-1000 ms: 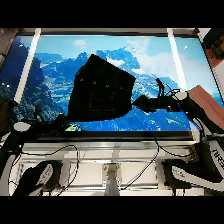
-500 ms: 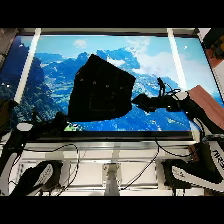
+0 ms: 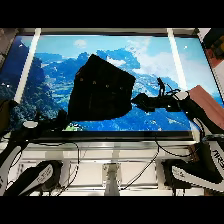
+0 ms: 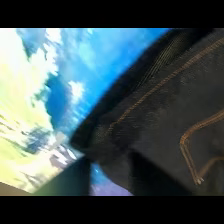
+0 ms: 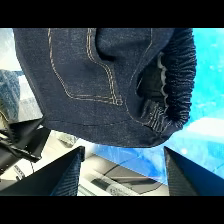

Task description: Fold the clothes and pants, and hang the long-sleeved shirts on hangers.

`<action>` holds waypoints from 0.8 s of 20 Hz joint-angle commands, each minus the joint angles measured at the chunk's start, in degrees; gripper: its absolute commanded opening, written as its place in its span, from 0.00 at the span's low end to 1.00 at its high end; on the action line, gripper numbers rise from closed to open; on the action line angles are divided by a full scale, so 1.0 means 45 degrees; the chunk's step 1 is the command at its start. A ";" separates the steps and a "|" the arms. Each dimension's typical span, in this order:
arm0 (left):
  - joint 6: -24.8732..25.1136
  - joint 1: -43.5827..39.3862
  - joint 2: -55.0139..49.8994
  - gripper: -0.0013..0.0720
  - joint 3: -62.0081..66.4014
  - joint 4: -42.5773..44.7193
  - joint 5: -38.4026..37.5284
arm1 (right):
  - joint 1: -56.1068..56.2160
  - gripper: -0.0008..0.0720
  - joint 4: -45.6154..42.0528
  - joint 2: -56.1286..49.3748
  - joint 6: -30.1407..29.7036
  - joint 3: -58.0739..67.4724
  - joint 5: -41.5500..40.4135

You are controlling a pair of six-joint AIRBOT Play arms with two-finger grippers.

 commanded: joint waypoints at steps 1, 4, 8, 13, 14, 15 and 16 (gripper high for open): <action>0.0107 -0.0053 -0.0199 0.05 0.0005 -0.0865 0.0325 | 0.0010 0.78 0.0068 0.0010 0.0005 -0.0010 0.0034; 0.1637 -0.0053 -0.0185 0.04 0.0005 -0.1603 -0.0049 | 0.0015 0.75 -0.0034 0.0005 0.0092 -0.0058 0.0763; 0.2161 -0.0063 -0.0170 0.03 0.0005 -0.1715 -0.0704 | 0.0850 0.75 -0.0063 0.0005 0.0117 -0.1117 0.0525; 0.2166 -0.0583 -0.0170 0.03 0.0005 -0.1715 -0.0981 | 0.2501 0.75 -0.0058 -0.0253 0.0971 -0.1846 -0.3007; 0.2166 -0.0763 -0.0170 0.03 0.0005 -0.1715 -0.0976 | 0.2647 0.75 -0.0058 -0.0359 0.1059 -0.1836 -0.3934; 0.2161 -0.0884 -0.0170 0.04 0.0005 -0.1715 -0.0981 | 0.2652 0.75 -0.0063 -0.0437 0.1311 -0.1836 -0.4677; 0.2161 -0.0976 -0.0170 0.03 0.0005 -0.1715 -0.0981 | 0.2647 0.75 -0.0063 -0.0534 0.1331 -0.1836 -0.5338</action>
